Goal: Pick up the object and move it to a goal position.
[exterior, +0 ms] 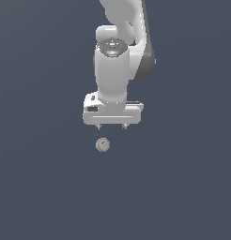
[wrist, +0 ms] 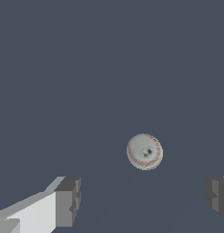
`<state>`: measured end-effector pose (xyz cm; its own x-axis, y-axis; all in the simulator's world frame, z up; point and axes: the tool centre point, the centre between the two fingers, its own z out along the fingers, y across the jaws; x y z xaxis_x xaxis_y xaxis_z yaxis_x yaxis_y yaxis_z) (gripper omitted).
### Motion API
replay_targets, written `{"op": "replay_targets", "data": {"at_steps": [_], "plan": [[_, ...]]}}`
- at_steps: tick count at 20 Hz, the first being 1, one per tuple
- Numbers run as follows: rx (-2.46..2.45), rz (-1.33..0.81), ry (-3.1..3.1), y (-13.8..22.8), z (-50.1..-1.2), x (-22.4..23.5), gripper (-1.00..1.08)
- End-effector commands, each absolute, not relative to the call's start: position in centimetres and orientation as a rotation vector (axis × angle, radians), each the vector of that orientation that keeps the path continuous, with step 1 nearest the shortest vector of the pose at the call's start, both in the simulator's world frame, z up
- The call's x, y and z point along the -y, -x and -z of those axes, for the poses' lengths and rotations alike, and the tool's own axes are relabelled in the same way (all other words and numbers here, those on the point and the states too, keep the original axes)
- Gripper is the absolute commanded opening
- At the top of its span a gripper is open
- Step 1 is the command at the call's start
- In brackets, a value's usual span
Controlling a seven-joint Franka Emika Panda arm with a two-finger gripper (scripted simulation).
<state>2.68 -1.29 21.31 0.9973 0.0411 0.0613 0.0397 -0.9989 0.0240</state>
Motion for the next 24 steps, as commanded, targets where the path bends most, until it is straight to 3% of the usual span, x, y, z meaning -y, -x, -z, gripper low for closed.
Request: {"op": "replay_targets", "data": {"at_steps": [1, 24], "plan": [[-0.048, -0.096, -3.118, -2.7, -21.2, 1.3, 1.00], [0.726, -0.051, -3.063, -2.4, -16.6, 3.0, 1.00]]}}
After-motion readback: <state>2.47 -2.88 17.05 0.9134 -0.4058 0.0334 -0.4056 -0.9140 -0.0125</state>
